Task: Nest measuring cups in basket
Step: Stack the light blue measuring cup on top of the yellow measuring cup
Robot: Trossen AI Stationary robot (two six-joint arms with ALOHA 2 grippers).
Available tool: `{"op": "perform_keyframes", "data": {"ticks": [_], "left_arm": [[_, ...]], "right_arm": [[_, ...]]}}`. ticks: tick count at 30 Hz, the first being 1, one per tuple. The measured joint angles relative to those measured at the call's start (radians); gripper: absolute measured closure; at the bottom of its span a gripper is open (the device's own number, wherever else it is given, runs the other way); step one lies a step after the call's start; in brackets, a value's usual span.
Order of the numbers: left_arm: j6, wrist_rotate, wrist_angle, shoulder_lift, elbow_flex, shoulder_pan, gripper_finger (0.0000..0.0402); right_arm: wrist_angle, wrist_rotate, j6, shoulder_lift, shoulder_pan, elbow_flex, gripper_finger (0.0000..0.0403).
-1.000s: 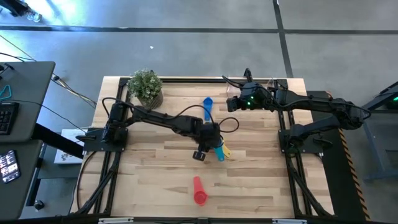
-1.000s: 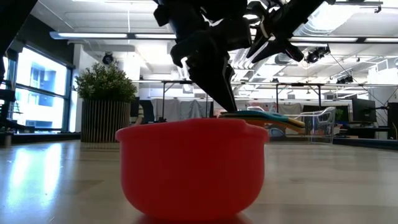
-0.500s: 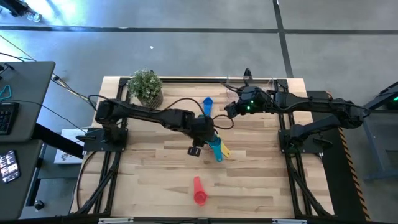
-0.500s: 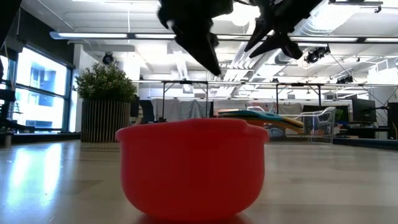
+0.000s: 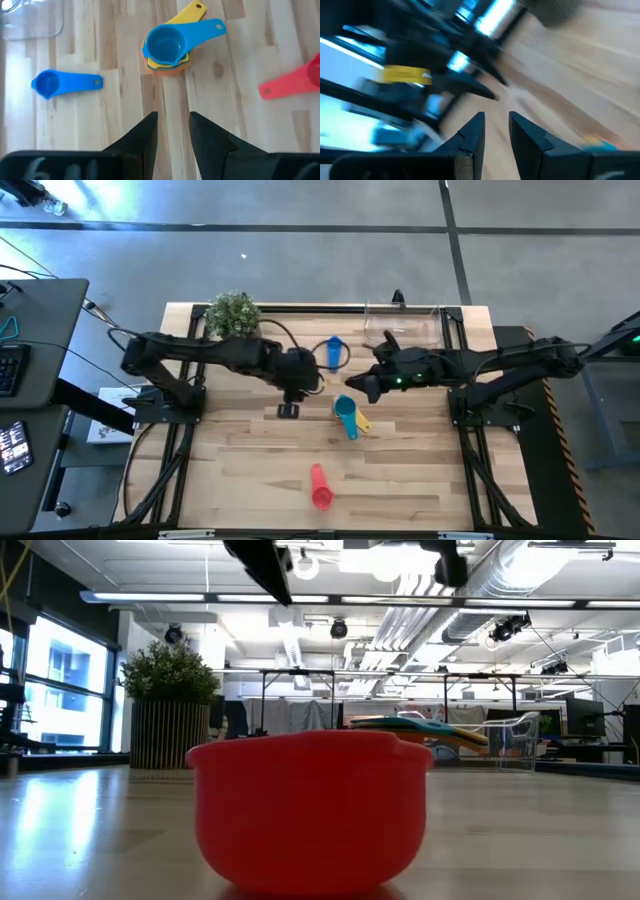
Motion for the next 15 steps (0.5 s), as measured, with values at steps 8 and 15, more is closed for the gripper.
{"op": "perform_keyframes", "data": {"ticks": [8,15], "left_arm": [[-0.050,-0.038,-0.123,-0.135,0.000,0.000,0.0298],[-0.068,-0.051,-0.197,-0.218,0.000,0.000,0.0298]], "right_arm": [[0.323,-0.004,-0.012,0.000,0.029,0.001,0.0322],[0.239,0.047,-0.116,0.072,0.087,0.192,0.0322]]}}
